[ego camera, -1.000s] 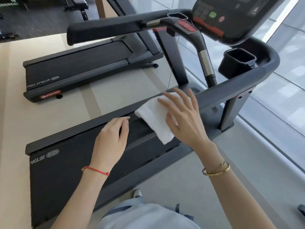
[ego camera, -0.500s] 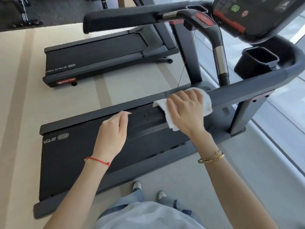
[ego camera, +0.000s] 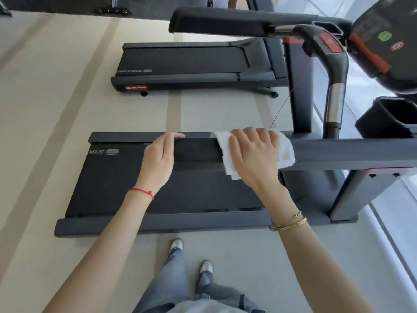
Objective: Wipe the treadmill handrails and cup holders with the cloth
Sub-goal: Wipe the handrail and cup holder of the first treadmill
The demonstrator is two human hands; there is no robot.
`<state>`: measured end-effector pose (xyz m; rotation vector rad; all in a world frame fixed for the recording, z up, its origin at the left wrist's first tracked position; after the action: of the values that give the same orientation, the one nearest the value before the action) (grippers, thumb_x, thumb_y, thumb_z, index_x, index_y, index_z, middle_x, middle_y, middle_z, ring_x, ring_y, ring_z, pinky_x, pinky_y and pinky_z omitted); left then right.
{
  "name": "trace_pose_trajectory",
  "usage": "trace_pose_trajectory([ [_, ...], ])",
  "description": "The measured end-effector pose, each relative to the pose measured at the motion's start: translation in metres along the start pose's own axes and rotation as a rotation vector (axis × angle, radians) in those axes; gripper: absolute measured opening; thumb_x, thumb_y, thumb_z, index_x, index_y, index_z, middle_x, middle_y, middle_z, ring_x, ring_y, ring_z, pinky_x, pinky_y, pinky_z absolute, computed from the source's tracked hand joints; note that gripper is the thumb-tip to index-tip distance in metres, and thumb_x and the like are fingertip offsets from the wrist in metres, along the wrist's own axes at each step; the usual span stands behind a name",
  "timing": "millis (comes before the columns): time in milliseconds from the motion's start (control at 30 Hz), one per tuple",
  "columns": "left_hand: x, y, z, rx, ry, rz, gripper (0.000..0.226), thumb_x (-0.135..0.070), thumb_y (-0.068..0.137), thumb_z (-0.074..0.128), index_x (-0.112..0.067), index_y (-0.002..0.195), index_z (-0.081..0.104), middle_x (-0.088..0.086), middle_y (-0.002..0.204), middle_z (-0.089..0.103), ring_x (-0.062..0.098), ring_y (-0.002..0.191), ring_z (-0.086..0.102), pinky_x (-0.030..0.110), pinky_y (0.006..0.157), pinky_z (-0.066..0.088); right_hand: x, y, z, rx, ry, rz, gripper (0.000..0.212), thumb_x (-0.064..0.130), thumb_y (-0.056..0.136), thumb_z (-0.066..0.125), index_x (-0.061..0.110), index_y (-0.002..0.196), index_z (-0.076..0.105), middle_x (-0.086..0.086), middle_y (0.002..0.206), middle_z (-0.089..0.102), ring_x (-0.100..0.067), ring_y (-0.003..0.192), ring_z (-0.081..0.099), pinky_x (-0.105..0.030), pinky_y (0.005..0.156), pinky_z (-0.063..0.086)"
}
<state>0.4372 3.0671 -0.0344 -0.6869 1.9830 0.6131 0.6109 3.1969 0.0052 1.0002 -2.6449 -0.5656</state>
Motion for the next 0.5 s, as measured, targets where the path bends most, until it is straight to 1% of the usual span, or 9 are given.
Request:
trace_pose_trajectory([
  [67,0.003,-0.007,-0.001,-0.045,-0.056,-0.028,0.040,-0.027,0.107,0.028,-0.023,0.113,0.068,-0.016,0.112,0.067,-0.016,0.103,0.054,-0.001,0.088,0.033,0.035,-0.008,0.008,0.082,0.031,-0.136,0.036,0.035,0.099,0.029,0.023,0.114,0.060,0.003,0.104,0.062,-0.028,0.096,0.050,-0.042,0.094,0.033],
  [100,0.004,-0.010,-0.001,-0.064,-0.082,-0.028,0.038,-0.026,0.106,0.029,-0.026,0.112,0.067,-0.019,0.112,0.067,-0.015,0.105,0.054,-0.001,0.088,0.033,0.047,-0.010,0.010,0.114,0.046,-0.190,0.039,0.037,0.100,0.028,0.023,0.121,0.057,0.003,0.111,0.060,-0.028,0.101,0.049,-0.043,0.096,0.032],
  [167,0.006,-0.013,-0.002,-0.081,-0.103,-0.034,0.036,-0.027,0.106,0.030,-0.031,0.112,0.066,-0.024,0.110,0.066,-0.012,0.107,0.056,-0.001,0.086,0.034,0.054,-0.007,0.011,0.161,0.040,-0.263,0.045,0.042,0.101,0.022,0.024,0.129,0.053,0.004,0.118,0.058,-0.028,0.105,0.049,-0.043,0.097,0.032],
  [233,0.008,-0.012,-0.003,-0.080,-0.093,-0.043,0.038,-0.028,0.106,0.030,-0.030,0.114,0.067,-0.025,0.111,0.066,-0.011,0.108,0.056,0.000,0.086,0.035,0.049,-0.004,0.011,0.184,-0.013,-0.312,0.051,0.048,0.101,0.016,0.026,0.130,0.052,0.005,0.115,0.059,-0.026,0.100,0.051,-0.041,0.093,0.035],
  [267,0.008,-0.010,-0.004,-0.078,-0.088,-0.038,0.039,-0.028,0.105,0.031,-0.029,0.114,0.068,-0.025,0.110,0.067,-0.011,0.107,0.057,0.000,0.085,0.035,0.047,0.000,0.011,0.194,-0.038,-0.310,0.053,0.050,0.101,0.014,0.026,0.125,0.054,0.006,0.109,0.060,-0.026,0.095,0.052,-0.040,0.089,0.036],
  [333,0.008,-0.008,-0.005,-0.061,-0.083,-0.026,0.039,-0.028,0.105,0.032,-0.027,0.115,0.069,-0.027,0.105,0.068,-0.012,0.102,0.059,0.000,0.083,0.036,0.050,0.015,0.012,0.222,-0.067,-0.255,0.057,0.050,0.098,0.009,0.025,0.107,0.059,0.005,0.087,0.060,-0.025,0.078,0.052,-0.037,0.076,0.037],
  [400,0.011,-0.007,-0.008,-0.041,-0.076,-0.020,0.037,-0.027,0.106,0.034,-0.025,0.119,0.069,-0.034,0.093,0.067,-0.015,0.089,0.059,-0.001,0.078,0.038,0.065,0.029,0.019,0.250,-0.092,-0.248,0.055,0.044,0.094,0.007,0.021,0.088,0.057,0.004,0.068,0.052,-0.025,0.064,0.045,-0.034,0.063,0.031],
  [433,0.013,-0.007,-0.010,-0.038,-0.071,-0.031,0.036,-0.027,0.106,0.035,-0.025,0.123,0.067,-0.036,0.087,0.065,-0.015,0.081,0.059,0.000,0.074,0.039,0.076,0.033,0.023,0.258,-0.094,-0.279,0.049,0.039,0.095,0.011,0.019,0.081,0.054,0.003,0.063,0.048,-0.026,0.059,0.043,-0.032,0.059,0.027],
  [500,0.019,-0.006,-0.012,-0.036,-0.065,-0.066,0.036,-0.028,0.105,0.036,-0.024,0.135,0.056,-0.033,0.076,0.064,-0.008,0.066,0.057,0.006,0.063,0.040,0.093,0.034,0.025,0.221,-0.049,-0.331,0.036,0.032,0.097,0.026,0.017,0.071,0.047,0.001,0.058,0.048,-0.026,0.053,0.039,-0.031,0.055,0.024],
])
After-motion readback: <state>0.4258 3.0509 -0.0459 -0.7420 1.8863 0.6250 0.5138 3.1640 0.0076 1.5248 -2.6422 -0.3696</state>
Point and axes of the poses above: each hand's wrist, its own y-axis towards the middle knuckle, its own z-axis out of the palm, x = y × z, the point moved 5 cm from there along y, towards the middle knuckle
